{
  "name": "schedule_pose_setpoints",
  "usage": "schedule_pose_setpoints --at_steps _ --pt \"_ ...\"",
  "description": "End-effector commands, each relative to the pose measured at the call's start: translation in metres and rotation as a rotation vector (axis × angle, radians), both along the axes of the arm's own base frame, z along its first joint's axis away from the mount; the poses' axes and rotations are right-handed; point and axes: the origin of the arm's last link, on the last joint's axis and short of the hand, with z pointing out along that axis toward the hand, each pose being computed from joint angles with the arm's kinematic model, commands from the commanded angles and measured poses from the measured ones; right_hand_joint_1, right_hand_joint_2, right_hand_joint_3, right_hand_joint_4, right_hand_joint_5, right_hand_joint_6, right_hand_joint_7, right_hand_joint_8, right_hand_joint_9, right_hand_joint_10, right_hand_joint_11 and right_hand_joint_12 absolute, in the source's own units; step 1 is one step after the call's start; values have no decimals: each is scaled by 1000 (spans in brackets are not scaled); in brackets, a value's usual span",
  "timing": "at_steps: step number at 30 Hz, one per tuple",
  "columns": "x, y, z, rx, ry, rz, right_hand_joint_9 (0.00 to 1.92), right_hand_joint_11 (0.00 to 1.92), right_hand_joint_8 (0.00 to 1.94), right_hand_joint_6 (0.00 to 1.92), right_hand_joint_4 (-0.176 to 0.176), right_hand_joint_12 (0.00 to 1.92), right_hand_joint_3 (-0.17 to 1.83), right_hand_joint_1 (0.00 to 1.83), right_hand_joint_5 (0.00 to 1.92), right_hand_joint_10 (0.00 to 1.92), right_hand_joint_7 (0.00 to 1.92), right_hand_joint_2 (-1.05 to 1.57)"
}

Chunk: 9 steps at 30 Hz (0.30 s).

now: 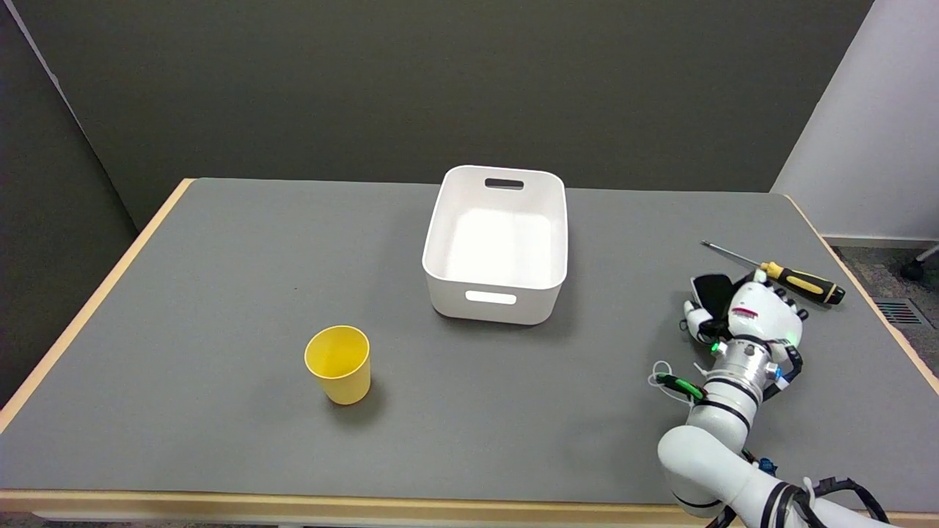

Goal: Pick up the blackboard eraser.

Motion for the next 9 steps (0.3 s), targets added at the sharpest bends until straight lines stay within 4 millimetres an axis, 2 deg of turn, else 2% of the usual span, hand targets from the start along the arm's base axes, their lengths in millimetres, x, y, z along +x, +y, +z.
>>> schedule_pose_setpoints --at_steps 1,3,9 --pt "101 -62 -55 428 151 519 744 374 1696 1651 -176 1921 170 1120 511 1855 575 1288" --pt "120 -82 -70 516 152 559 742 357 1697 1652 -176 1921 169 1120 510 1860 574 1289" --pt "149 -128 -102 703 125 548 739 332 1701 1656 -176 1921 167 1119 507 1869 571 1292"
